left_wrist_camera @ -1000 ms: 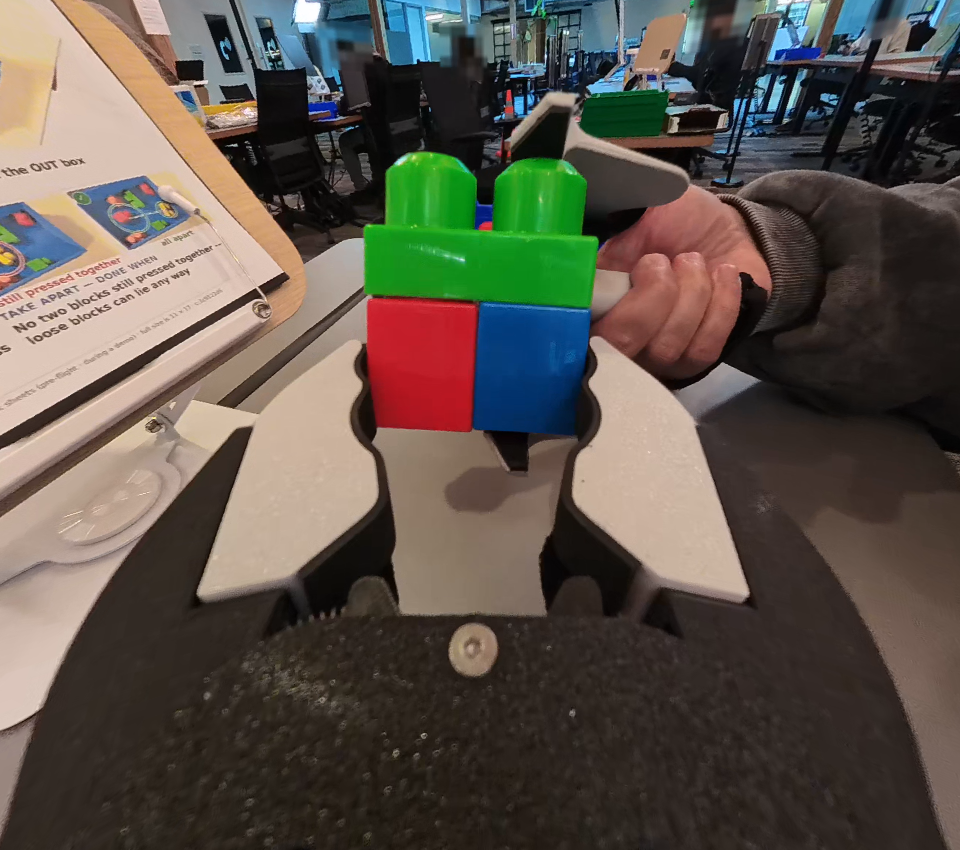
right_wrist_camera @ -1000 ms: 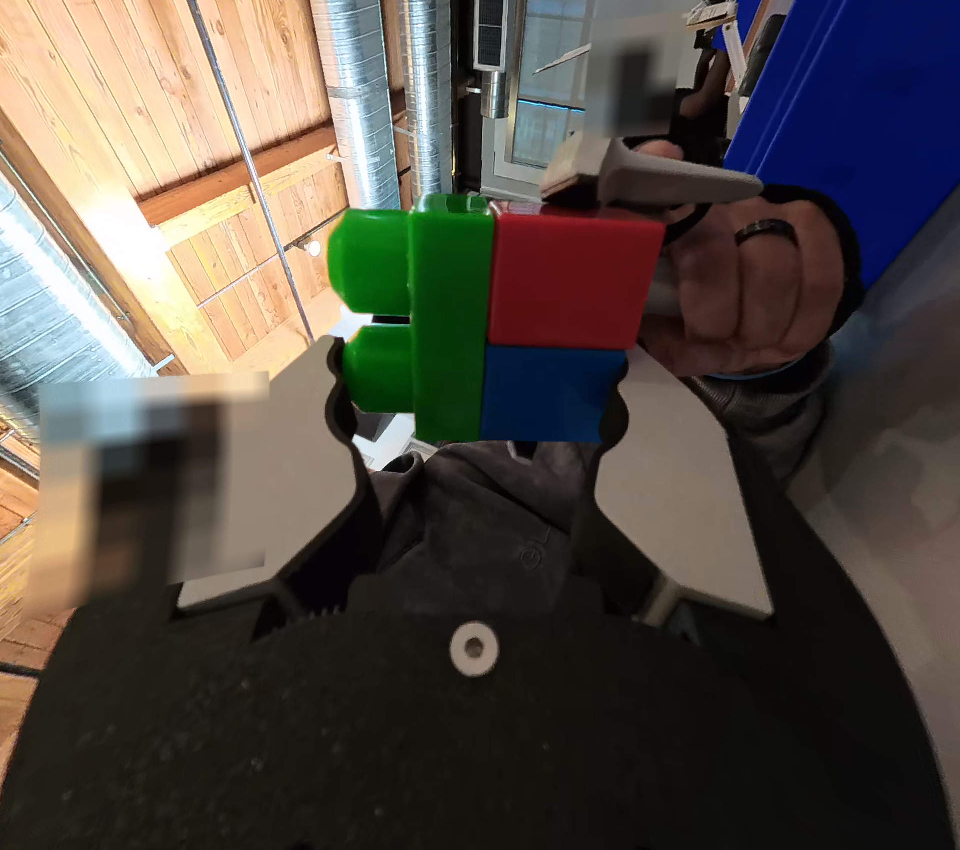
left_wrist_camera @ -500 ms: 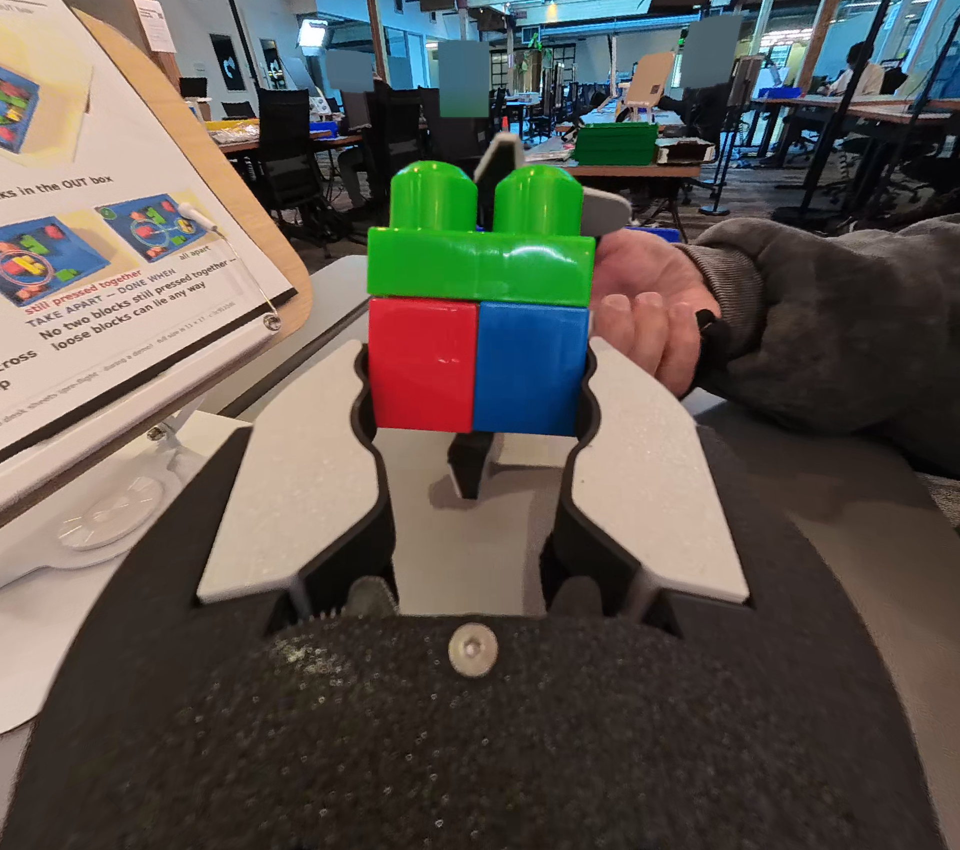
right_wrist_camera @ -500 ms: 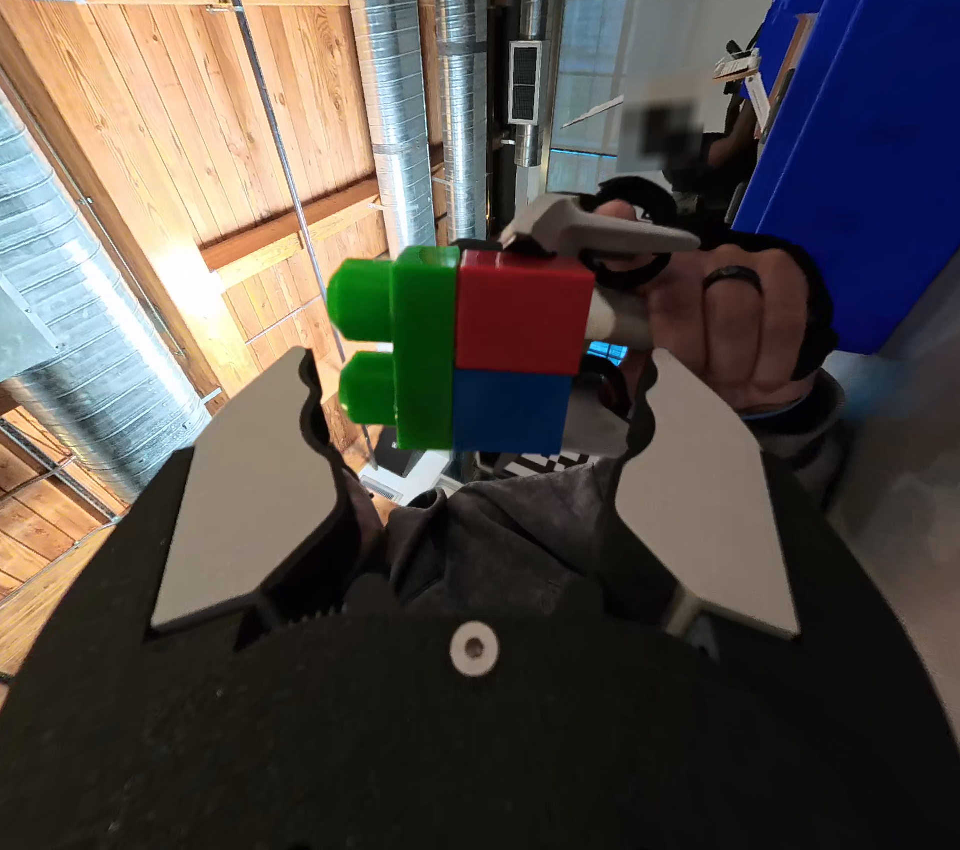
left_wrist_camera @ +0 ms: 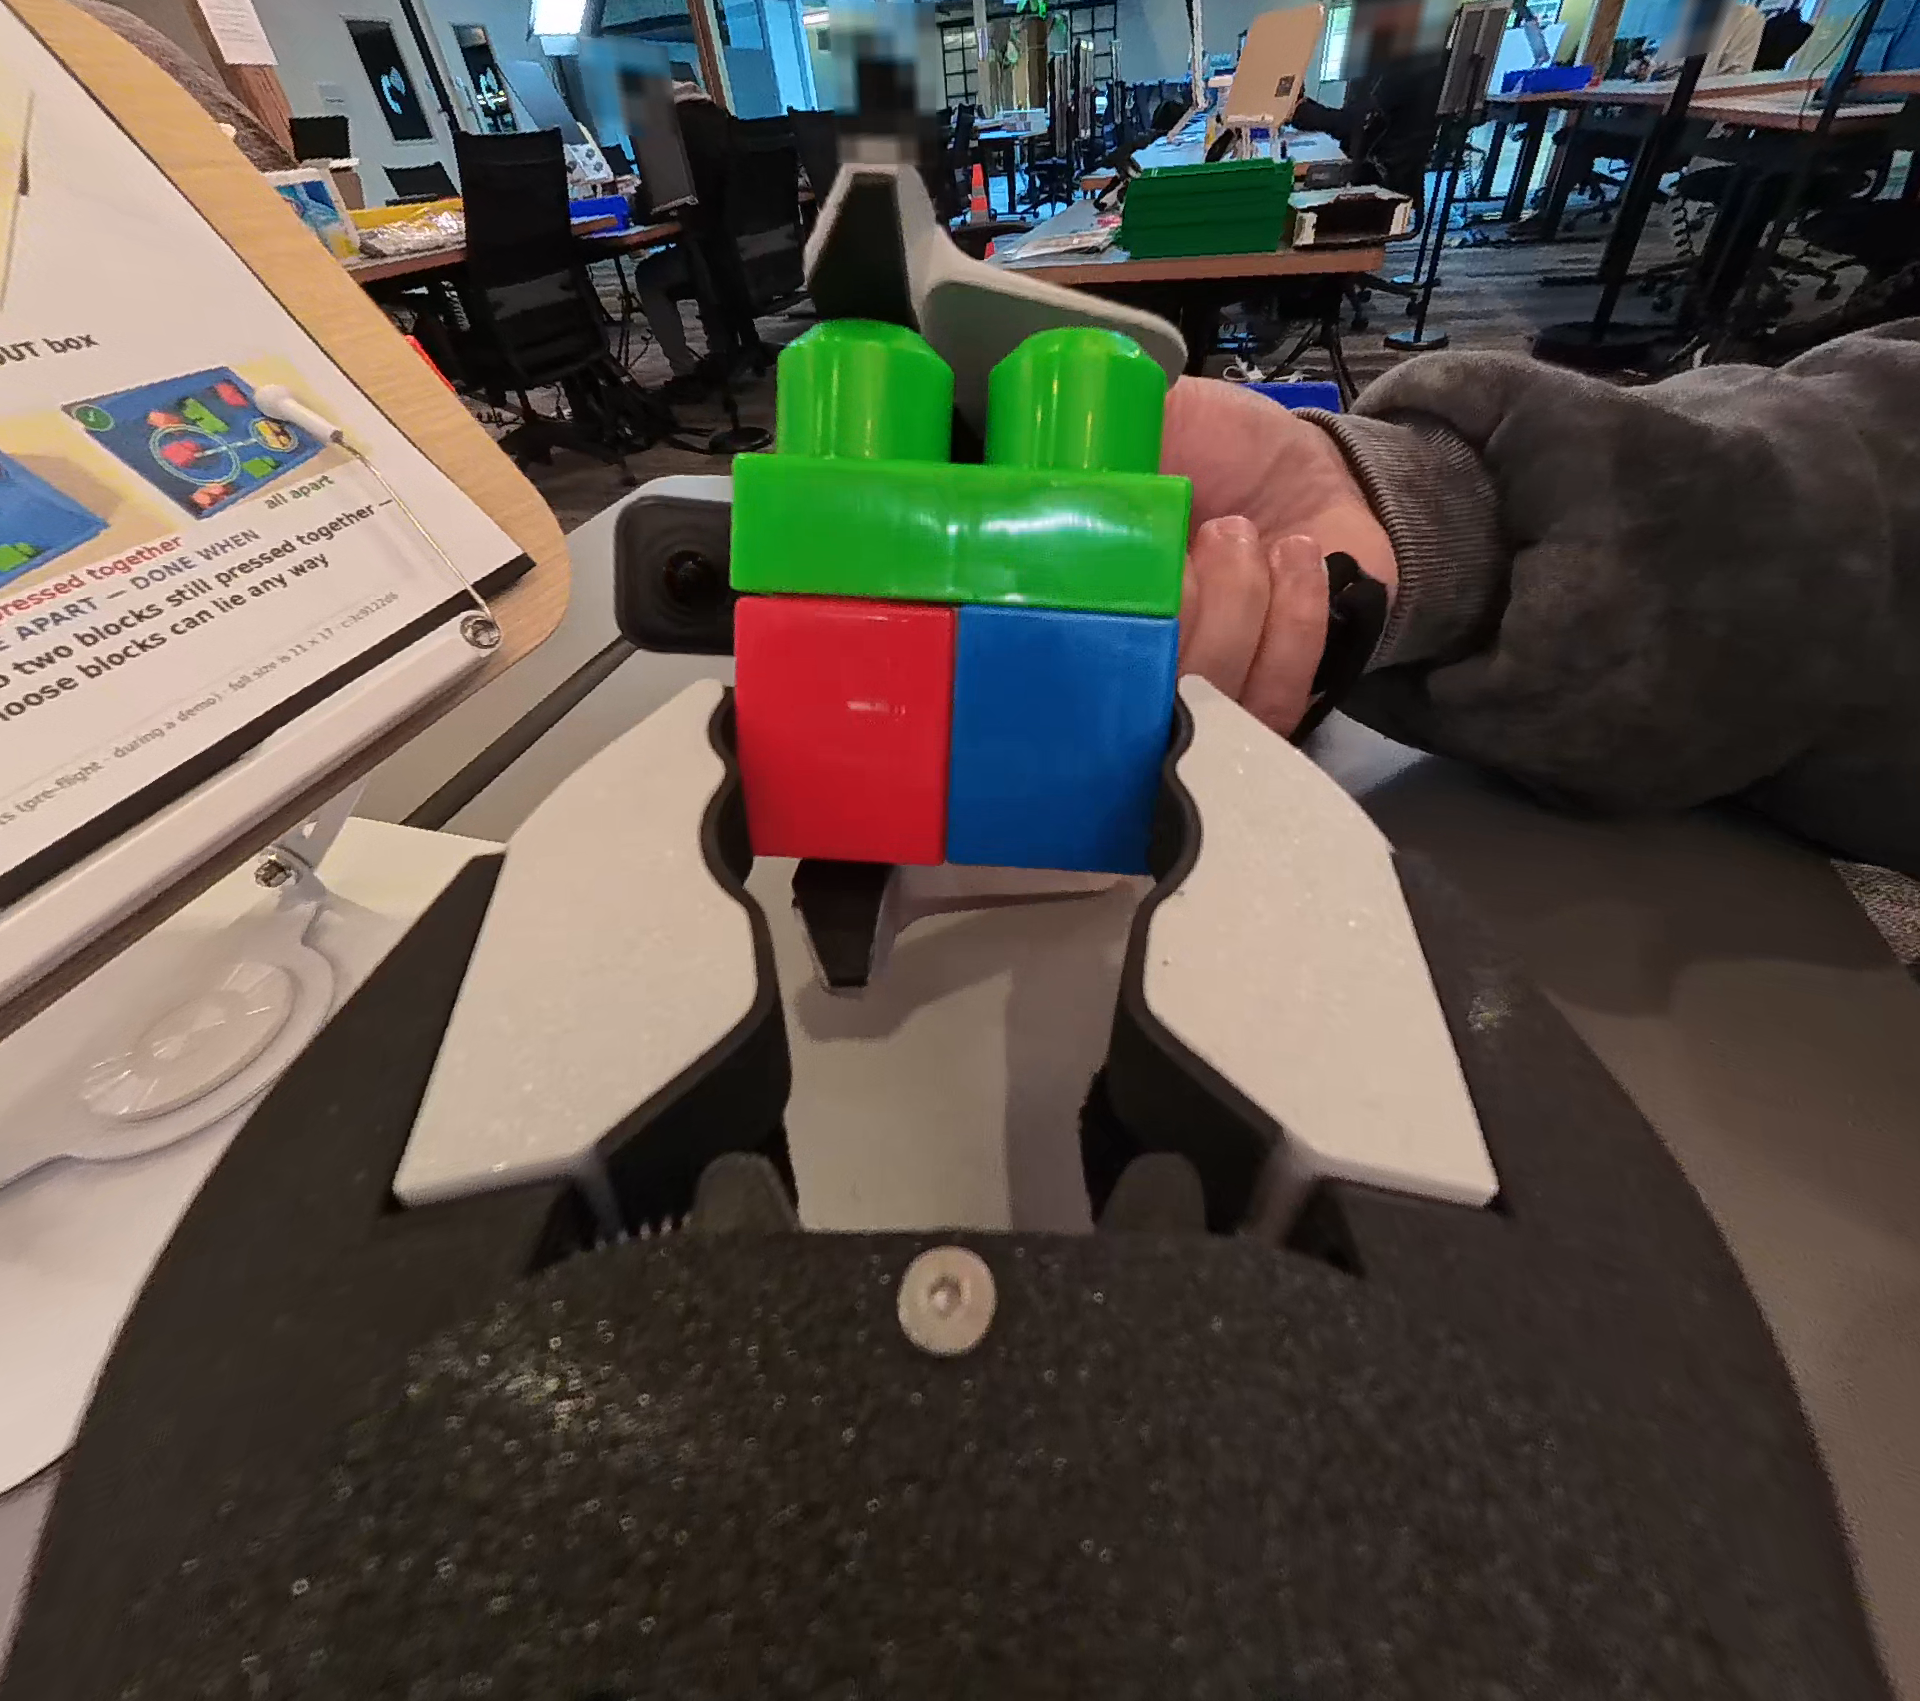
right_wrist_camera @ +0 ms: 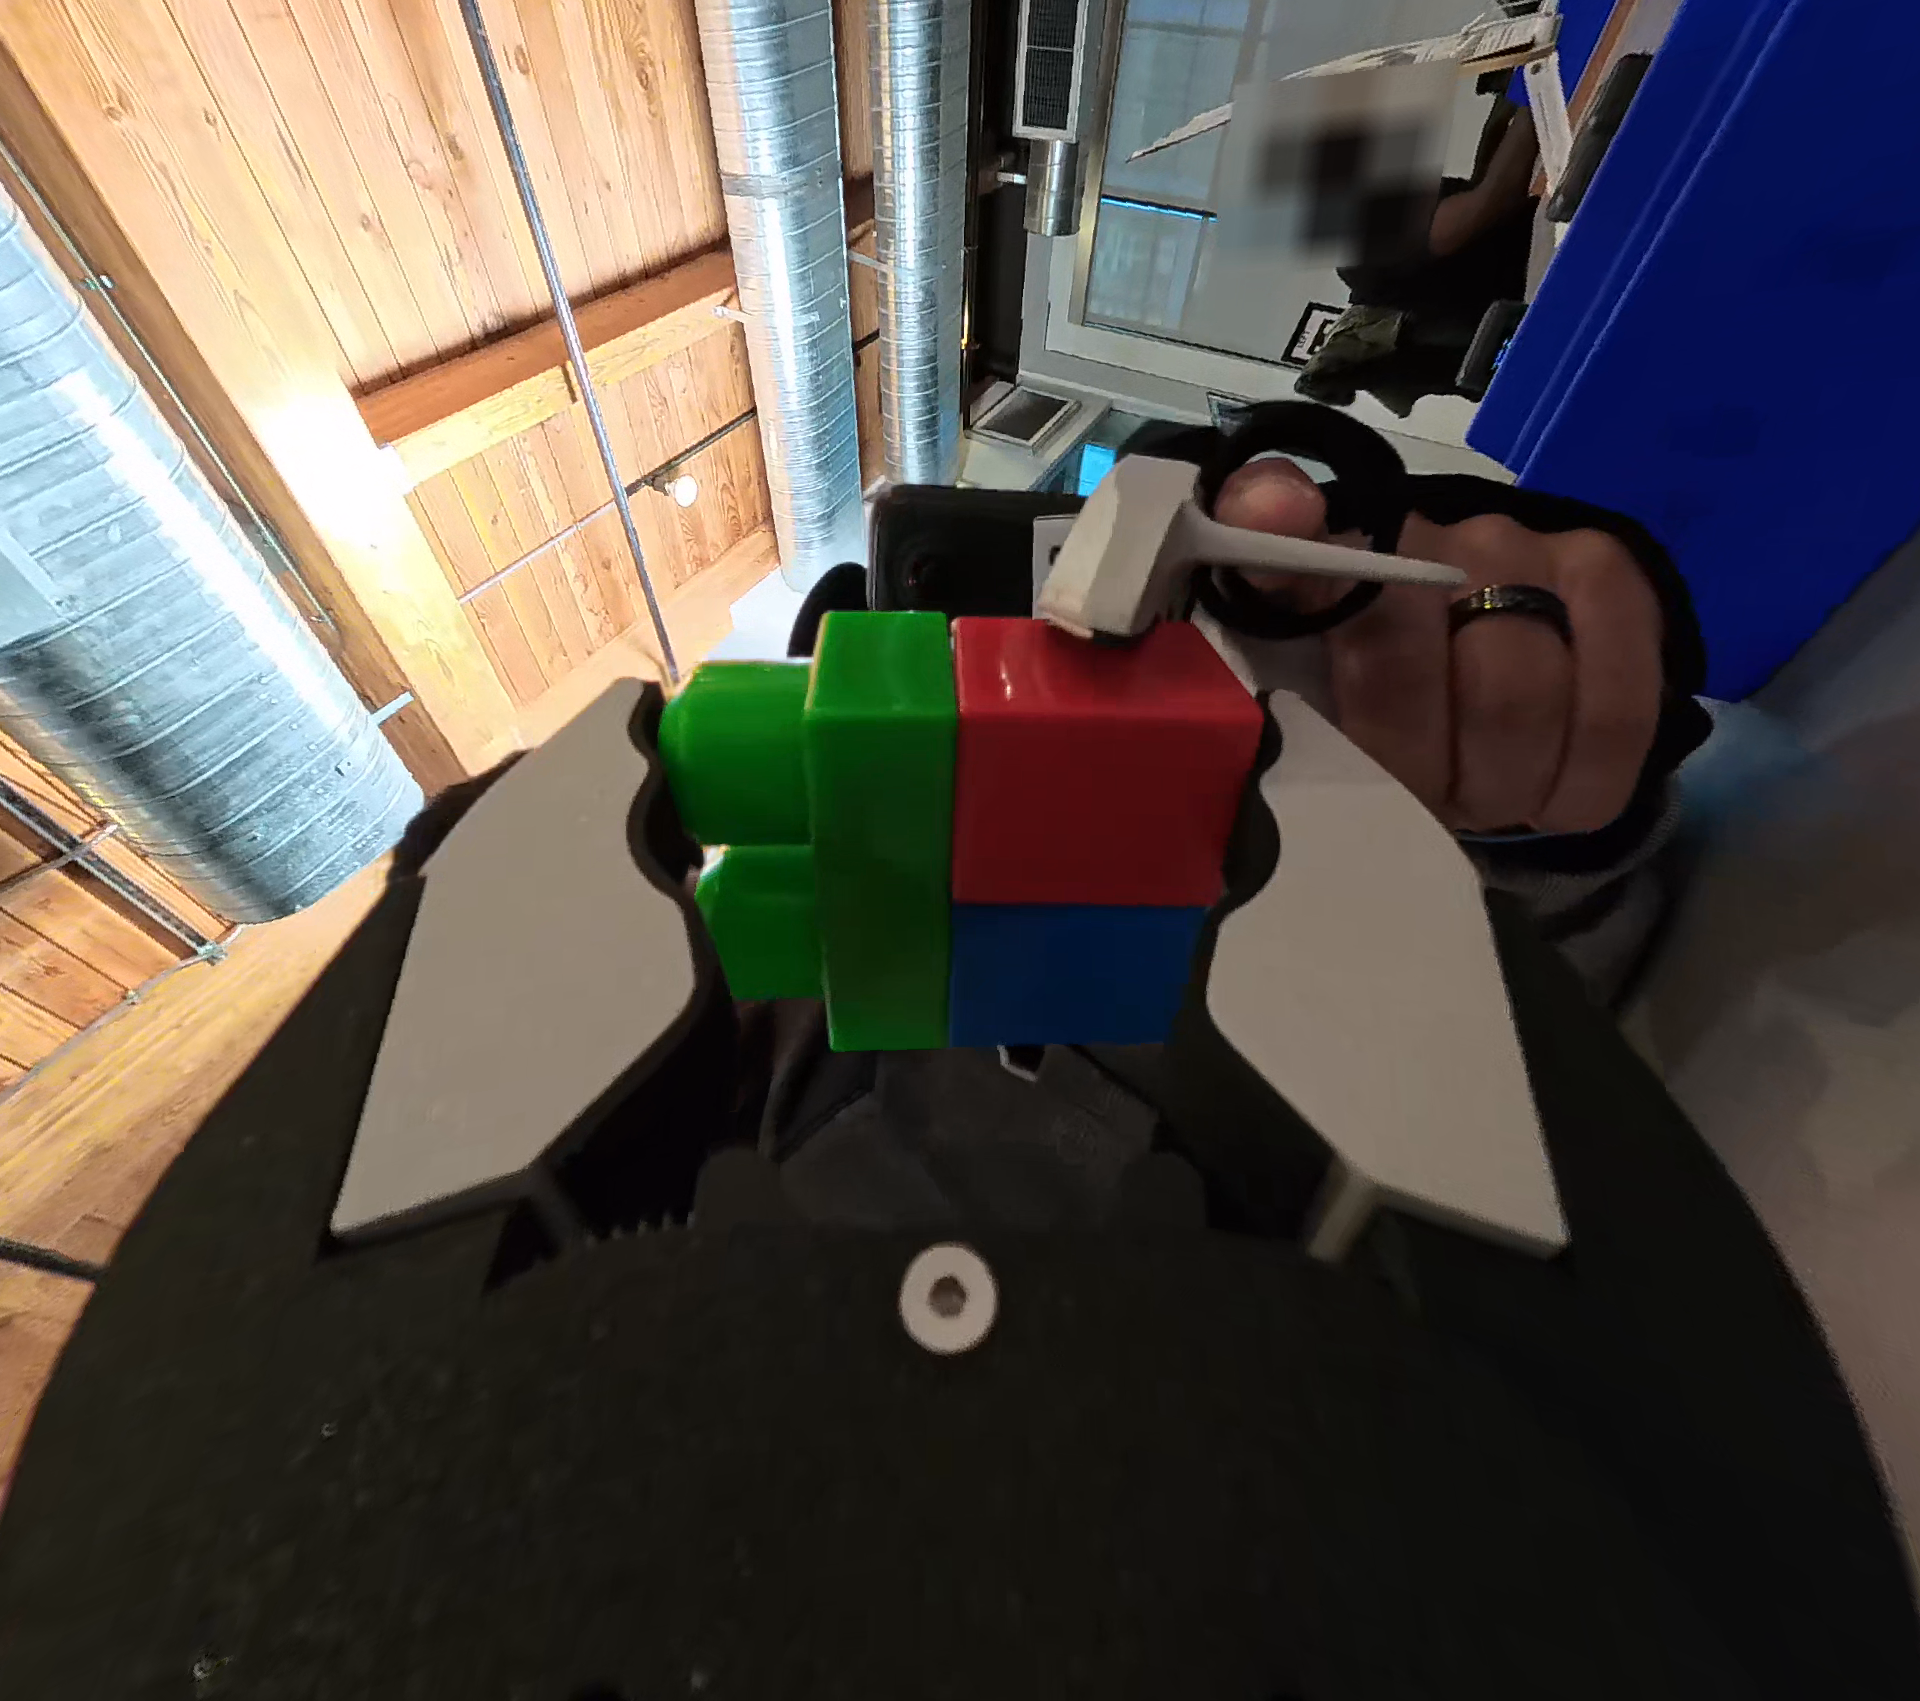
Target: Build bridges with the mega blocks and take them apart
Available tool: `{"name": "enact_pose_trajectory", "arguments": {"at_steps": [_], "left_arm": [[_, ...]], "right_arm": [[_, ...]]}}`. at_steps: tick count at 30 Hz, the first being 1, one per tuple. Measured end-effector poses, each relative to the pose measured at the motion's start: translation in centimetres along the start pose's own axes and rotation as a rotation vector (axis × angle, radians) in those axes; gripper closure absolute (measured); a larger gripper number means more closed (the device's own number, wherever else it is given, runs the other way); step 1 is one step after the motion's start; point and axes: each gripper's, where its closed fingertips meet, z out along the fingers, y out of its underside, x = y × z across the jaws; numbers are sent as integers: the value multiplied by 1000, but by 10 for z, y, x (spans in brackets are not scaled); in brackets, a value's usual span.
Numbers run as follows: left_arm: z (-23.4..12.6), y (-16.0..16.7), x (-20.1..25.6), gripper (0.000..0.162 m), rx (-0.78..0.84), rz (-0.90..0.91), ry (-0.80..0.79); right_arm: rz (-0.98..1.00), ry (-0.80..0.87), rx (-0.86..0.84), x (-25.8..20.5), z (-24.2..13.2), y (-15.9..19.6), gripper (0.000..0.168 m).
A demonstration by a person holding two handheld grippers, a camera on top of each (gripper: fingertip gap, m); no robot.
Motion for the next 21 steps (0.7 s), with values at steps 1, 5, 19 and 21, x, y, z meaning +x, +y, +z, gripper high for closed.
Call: {"name": "enact_pose_trajectory", "arguments": {"at_steps": [1, 5, 19, 21], "left_arm": [[1, 1, 0, 87, -5, 3, -1], [1, 0, 3, 87, 6, -2, 18], [0, 1, -3, 88, -13, 27, -41], [-2, 2, -13, 87, -17, 9, -82]], "right_arm": [[-6, 8, 3, 1, -1, 0, 66], [-9, -3, -26, -1, -1, 5, 66], [-148, 267, 37, 0, -16, -6, 69], [-241, 392, 29, -8, -22, -6, 68]]}}
